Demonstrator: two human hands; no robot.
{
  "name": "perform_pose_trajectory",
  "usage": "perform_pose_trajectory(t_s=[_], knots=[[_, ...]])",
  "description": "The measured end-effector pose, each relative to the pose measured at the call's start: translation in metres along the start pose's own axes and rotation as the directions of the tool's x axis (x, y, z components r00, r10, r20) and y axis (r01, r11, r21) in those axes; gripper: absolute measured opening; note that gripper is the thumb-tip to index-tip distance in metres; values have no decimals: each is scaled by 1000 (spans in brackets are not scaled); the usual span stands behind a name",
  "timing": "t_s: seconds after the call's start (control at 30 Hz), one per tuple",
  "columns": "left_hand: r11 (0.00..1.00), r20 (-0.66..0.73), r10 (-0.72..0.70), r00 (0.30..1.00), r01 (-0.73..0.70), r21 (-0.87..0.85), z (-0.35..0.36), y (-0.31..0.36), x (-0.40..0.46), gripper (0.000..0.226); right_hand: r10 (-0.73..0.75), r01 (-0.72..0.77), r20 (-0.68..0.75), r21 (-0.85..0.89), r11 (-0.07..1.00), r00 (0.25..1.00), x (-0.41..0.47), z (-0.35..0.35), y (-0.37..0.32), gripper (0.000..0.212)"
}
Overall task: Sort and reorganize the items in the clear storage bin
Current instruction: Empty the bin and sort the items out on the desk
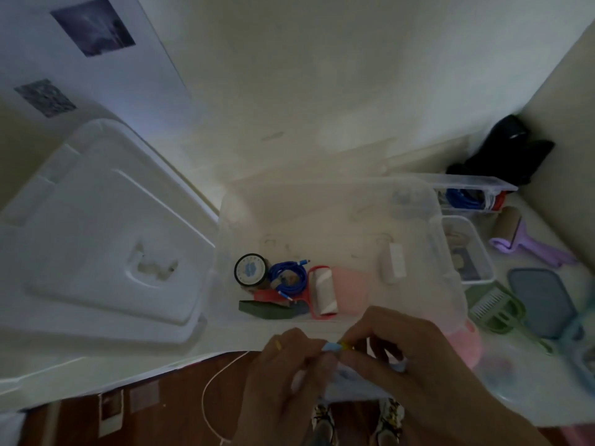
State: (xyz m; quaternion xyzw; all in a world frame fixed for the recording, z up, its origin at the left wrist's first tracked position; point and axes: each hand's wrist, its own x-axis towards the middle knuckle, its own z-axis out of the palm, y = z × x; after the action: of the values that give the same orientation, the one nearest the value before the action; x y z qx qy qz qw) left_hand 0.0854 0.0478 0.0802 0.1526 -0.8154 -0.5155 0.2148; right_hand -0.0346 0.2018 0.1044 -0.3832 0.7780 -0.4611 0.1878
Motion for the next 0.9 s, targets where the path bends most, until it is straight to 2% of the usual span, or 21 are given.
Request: perform_pose_trajectory(t_s=[0.03,0.07,0.1,0.17,0.2,0.27,0.37,0.43,0.53,0.57,0.6,0.63,0.67,0.7,0.77,0.83,0.87,0.9], knots=[[999,-15,48,999,-48,10,-3,1,3,12,-2,2,4,-3,1000,1000,0,-1,-2,6],[999,29,38,999,-39,10,-6,0,5,7,-10,10,5,-21,1000,1000,0,-2,-4,7],[1000,90,-20,996,20,0,-9,1,8,8,-23,23,0,-44,999,1000,0,-4,-5,8],[986,160,-161,974,165,-16,-16,8,13,25,-46,44,-19,-80,996,999,0,-8,-6,8],[983,125,-175,977,180,-34,-19,8,15,22,-51,47,-32,-102,994,998,0,-11,-4,8],[994,2,-109,994,109,-21,-20,11,23,14,-44,35,-61,-150,988,997,-3,-22,2,8],[995,-160,-93,983,99,30,-24,2,37,17,-3,-11,-82,-166,986,997,-13,-42,17,7],[993,-208,-95,973,107,49,-26,0,44,18,22,-37,-100,-156,987,995,-21,-55,25,14],[995,-195,-66,978,80,61,-21,6,48,19,100,-115,-129,-112,987,987,-31,-62,33,22],[996,-188,-69,980,77,37,-17,8,48,17,127,-138,-160,-59,989,979,-34,-62,34,25],[996,-185,-89,979,92,9,-13,8,49,16,172,-160,-193,73,984,966,-37,-62,33,29],[993,-185,-117,976,116,-20,-8,7,50,16,242,-177,-212,285,942,947,-40,-60,32,34],[989,-179,-146,973,137,-61,1,9,51,18,325,-197,-200,479,855,925,-44,-57,33,41],[979,-167,-188,968,170,-114,11,11,51,21,400,-231,-160,603,764,902,-49,-53,35,48],[935,-82,-283,956,256,-247,29,20,49,34,477,-288,-142,639,713,868,-60,-42,40,49],[902,102,-326,940,342,-262,49,23,42,40,530,-300,-221,623,722,819,-77,-38,46,32],[907,214,-300,930,348,-238,58,24,37,31,562,-296,-261,639,710,784,-88,-40,50,27],[895,346,-302,888,389,-218,67,27,31,13,604,-292,-294,670,683,741,-101,-44,55,24]])
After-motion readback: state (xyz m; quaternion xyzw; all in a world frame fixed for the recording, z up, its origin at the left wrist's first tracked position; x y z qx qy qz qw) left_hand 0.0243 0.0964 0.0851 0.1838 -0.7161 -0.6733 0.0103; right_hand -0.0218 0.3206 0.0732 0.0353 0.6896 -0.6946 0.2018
